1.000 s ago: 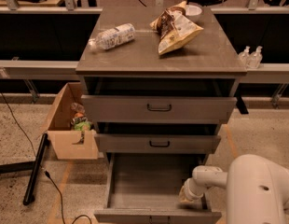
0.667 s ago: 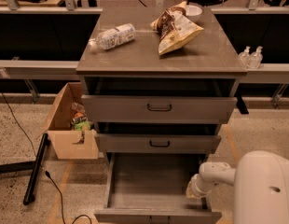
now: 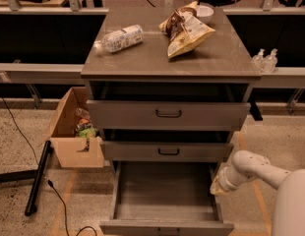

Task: Open bottom drawer

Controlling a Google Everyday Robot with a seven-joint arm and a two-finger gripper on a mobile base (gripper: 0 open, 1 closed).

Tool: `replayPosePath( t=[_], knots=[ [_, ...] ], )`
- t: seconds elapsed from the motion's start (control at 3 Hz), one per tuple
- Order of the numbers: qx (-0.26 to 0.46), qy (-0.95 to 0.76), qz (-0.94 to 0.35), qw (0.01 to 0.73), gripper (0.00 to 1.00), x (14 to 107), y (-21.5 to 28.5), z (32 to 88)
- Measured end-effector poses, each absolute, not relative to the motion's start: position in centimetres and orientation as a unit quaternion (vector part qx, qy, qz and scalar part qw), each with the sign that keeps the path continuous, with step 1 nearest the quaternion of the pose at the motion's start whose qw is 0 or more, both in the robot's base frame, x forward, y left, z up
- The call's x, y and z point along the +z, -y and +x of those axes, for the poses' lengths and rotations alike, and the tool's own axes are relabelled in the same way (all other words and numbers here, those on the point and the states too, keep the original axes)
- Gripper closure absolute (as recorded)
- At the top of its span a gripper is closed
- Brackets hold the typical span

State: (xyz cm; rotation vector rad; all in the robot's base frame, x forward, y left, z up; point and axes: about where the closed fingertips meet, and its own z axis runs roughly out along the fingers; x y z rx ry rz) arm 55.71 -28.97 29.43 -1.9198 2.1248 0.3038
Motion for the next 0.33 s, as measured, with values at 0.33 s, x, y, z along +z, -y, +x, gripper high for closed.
replayPosePath(
  t=[0.33],
  knots=[
    [0.121,-0.728,-0.665,0.119,0.83,29.79,29.01,55.12]
  ],
)
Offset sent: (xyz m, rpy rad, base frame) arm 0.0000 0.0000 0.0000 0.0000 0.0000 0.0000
